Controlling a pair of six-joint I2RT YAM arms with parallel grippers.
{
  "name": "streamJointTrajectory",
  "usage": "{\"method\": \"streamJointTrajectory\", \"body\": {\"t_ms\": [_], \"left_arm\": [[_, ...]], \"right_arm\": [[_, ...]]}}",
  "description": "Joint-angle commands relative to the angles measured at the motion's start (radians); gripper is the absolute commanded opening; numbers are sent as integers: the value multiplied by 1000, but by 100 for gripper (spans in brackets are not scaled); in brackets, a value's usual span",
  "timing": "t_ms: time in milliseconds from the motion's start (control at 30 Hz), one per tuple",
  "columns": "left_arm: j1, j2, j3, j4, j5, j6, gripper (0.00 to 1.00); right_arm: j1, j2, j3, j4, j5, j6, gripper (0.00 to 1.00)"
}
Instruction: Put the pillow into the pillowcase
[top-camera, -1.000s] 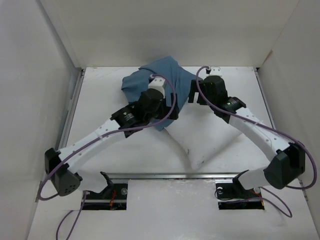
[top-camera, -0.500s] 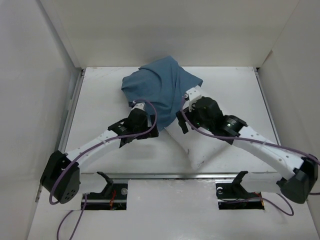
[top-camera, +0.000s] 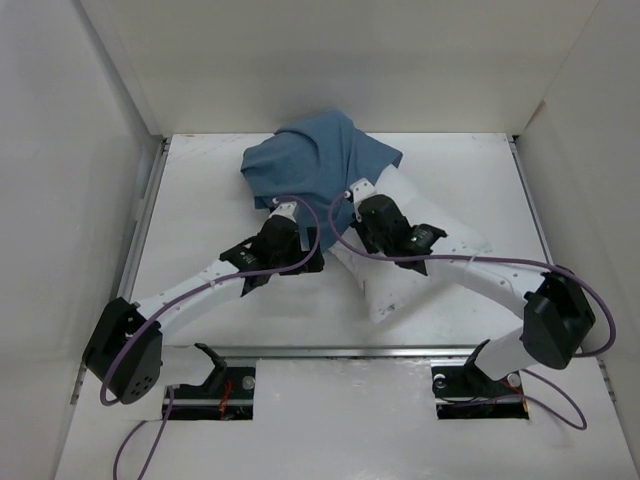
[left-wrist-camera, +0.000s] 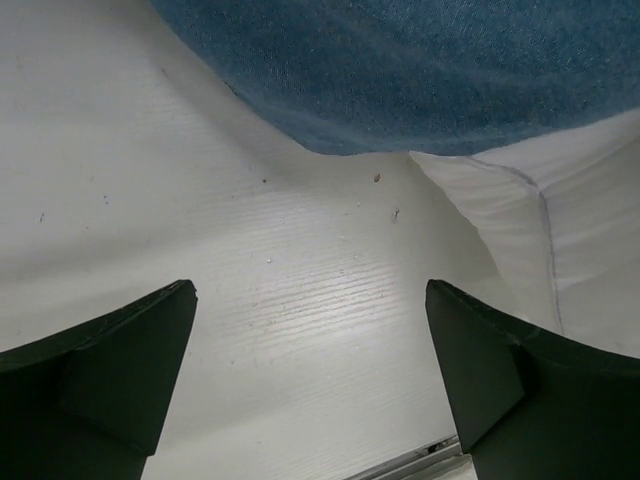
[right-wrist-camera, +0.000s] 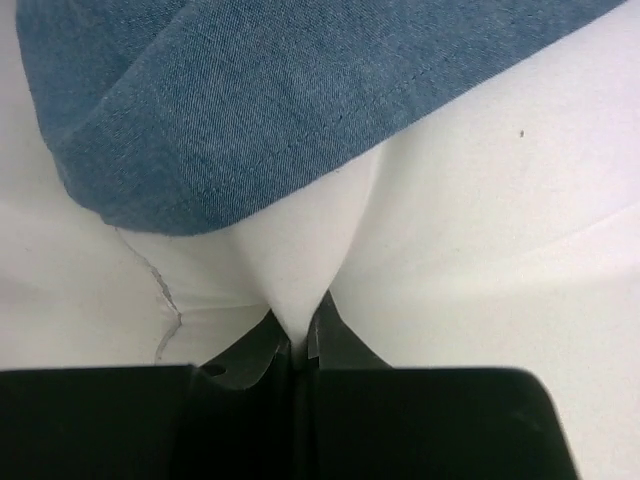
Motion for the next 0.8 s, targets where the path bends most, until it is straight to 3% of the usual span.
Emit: {"method": "streamJointTrajectory", "body": {"t_ms": [0, 267, 533, 633, 767], "left_arm": [[-14, -6, 1, 64, -38, 37, 100], [-97, 133, 104, 101, -184, 11, 100], [-141, 263, 207, -26, -558, -167, 100], [-131, 275, 225, -54, -633, -218, 100], [-89, 252, 175, 86, -638, -146, 100]], "right_arm": [[-20, -36, 36, 45, -31, 25, 0], [-20, -104, 128, 25, -97, 43, 0], [-29, -122, 196, -11, -120, 64, 0], [-29, -144, 205, -20, -129, 73, 0], [-38, -168, 205, -29, -138, 73, 0]]}}
